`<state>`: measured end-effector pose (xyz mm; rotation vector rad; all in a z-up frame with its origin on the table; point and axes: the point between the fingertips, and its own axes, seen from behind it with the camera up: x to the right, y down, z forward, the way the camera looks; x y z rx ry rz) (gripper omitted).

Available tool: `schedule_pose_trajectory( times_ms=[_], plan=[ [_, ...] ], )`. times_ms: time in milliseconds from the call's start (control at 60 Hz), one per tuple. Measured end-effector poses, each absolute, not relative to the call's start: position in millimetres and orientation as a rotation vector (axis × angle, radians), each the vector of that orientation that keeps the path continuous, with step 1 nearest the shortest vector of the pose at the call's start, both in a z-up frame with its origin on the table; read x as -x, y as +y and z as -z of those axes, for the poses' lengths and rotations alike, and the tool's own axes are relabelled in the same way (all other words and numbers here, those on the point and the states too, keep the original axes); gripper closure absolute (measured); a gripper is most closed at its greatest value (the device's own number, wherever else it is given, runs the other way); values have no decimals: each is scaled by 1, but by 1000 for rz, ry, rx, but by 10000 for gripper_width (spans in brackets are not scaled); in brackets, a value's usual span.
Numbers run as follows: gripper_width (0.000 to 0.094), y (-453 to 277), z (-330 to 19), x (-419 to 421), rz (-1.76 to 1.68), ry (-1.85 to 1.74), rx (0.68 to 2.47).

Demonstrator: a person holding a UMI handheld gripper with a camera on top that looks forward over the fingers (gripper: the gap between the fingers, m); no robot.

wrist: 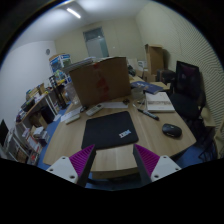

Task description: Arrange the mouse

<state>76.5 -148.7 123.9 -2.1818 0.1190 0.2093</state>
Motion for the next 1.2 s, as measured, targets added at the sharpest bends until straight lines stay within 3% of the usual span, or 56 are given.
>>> schedule_pose_trajectory(
  times_ms=[83,100,167,383,600,867,983,1067,1200],
  plan=[
    [175,-139,-103,-100,-188,141,2185],
    [172,-148,-118,-105,-166,141,2188],
    [157,-149,-110,-134,-114,145,2204],
    [147,-124,-56,-280,45,124,2168],
    [121,-100,5,-344,89,-73,2220],
    [148,-41,5,-345,-63,-125,2119],
    [201,-21,4,-345,-61,-115,2102],
    [438,-9,4,-349,-30,-65,2099],
    [480,-7,6,-352,-6,19,2129]
  ],
)
